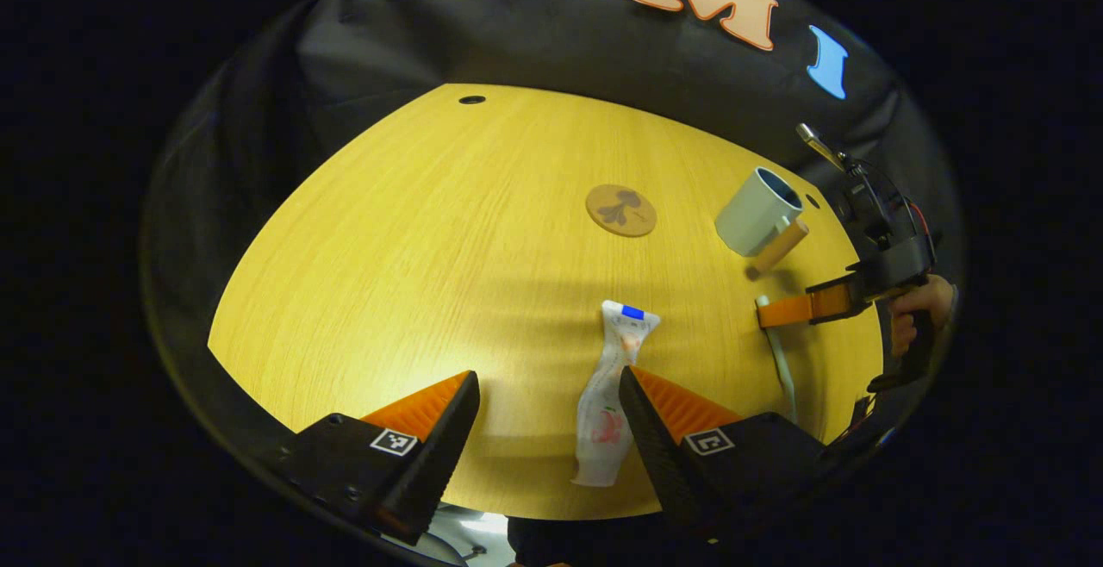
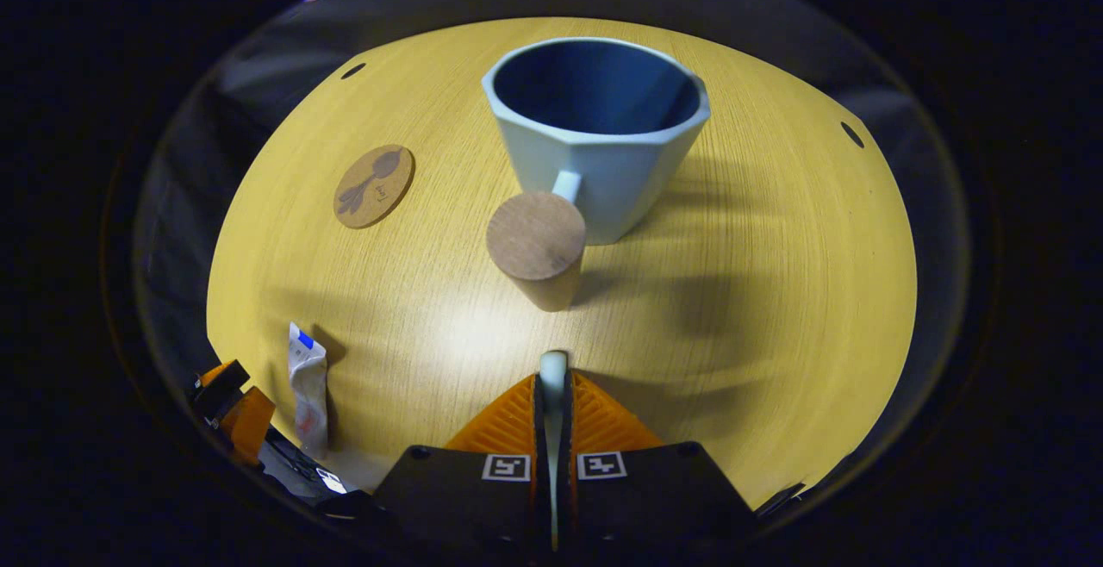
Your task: Put the toothbrush and toothpaste on the desktop into the cup, then pick up the cup and place it on the coaster on the desktop.
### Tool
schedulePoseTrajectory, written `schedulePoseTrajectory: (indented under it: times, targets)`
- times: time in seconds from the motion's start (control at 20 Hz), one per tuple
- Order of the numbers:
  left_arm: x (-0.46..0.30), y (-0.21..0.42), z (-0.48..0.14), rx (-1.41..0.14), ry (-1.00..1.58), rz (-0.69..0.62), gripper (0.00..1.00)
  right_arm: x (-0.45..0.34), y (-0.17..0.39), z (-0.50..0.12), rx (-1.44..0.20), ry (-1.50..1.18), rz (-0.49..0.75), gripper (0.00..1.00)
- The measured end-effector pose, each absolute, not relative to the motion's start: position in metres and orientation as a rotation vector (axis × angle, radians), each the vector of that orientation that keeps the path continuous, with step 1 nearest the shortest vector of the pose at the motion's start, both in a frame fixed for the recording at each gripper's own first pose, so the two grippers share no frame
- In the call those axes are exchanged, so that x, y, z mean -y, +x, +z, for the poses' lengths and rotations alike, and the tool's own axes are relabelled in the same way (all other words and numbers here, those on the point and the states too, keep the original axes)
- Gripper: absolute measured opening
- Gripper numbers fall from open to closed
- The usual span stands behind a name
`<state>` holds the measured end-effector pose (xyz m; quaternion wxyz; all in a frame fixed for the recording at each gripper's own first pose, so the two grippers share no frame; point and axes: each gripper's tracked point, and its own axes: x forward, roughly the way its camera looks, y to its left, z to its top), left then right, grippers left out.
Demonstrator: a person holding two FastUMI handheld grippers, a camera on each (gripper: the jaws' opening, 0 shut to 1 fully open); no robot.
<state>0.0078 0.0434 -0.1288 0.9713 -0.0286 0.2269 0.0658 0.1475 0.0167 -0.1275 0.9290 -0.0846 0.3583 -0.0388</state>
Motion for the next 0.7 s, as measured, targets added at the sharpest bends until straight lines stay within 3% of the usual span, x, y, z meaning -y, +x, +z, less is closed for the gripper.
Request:
schedulePoseTrajectory:
  times: [0.6, 0.7]
  targets:
    - [0.007, 0.048, -0.144, -0.672, -0.002, -0.005, 0.94, -0.005, 0.106, -0.083, -0.583, -0.098, -0.045, 0.06]
    - [0.006, 0.053, -0.147, -0.713, -0.001, -0.006, 0.85, 0.0, 0.097, -0.076, -0.561, -0.087, -0.045, 0.06]
